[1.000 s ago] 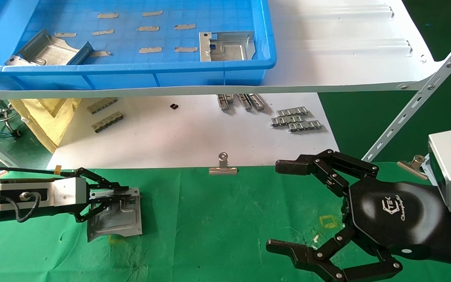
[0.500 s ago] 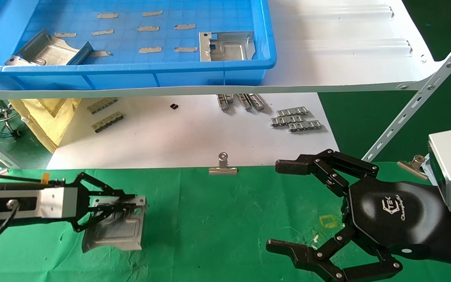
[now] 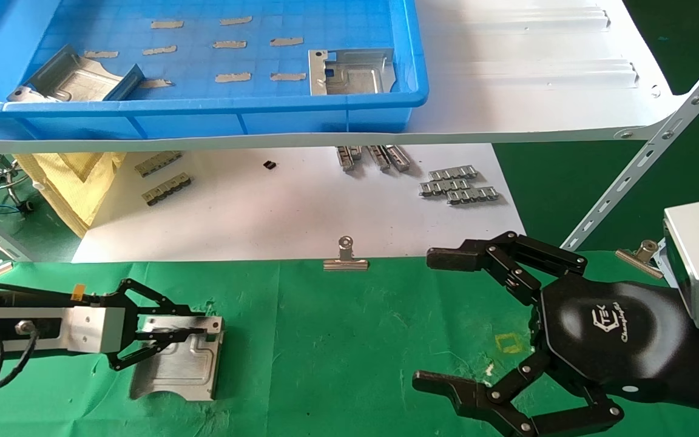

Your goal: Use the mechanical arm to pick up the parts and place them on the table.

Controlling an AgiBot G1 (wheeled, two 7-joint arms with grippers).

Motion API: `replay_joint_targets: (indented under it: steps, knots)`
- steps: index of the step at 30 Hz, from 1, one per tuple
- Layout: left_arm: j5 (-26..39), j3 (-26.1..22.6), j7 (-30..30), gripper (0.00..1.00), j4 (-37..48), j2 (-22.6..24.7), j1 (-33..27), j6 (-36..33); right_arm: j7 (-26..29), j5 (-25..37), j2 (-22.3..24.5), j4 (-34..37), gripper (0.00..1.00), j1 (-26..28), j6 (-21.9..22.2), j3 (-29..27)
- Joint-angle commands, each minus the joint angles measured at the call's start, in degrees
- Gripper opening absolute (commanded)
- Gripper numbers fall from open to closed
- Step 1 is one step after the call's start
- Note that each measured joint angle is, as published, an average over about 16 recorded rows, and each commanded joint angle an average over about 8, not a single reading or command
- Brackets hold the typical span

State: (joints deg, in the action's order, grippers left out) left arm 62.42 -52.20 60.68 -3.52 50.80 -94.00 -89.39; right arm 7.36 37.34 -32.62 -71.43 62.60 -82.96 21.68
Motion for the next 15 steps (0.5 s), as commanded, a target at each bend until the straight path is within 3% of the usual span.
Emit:
replay_joint_targets:
  steps: [1, 7, 15]
  knots:
    - [0.2, -0.1, 0.3, 1.0, 0.3, 0.1, 0.0, -0.1, 0.0, 0.0, 0.0, 0.0, 1.0, 0.0, 0.0, 0.0]
    - [-2.2, 1.2, -5.4, 1.0, 0.8, -0.3, -0.2, -1.6, 0.0, 0.0, 0.0, 0.0, 1.0, 0.0, 0.0, 0.0]
    - [-10.3, 5.5, -21.5, 1.0, -0.7, -2.1, 3.5, -2.2, 0.0, 0.0, 0.0, 0.0, 1.0, 0.0, 0.0, 0.0]
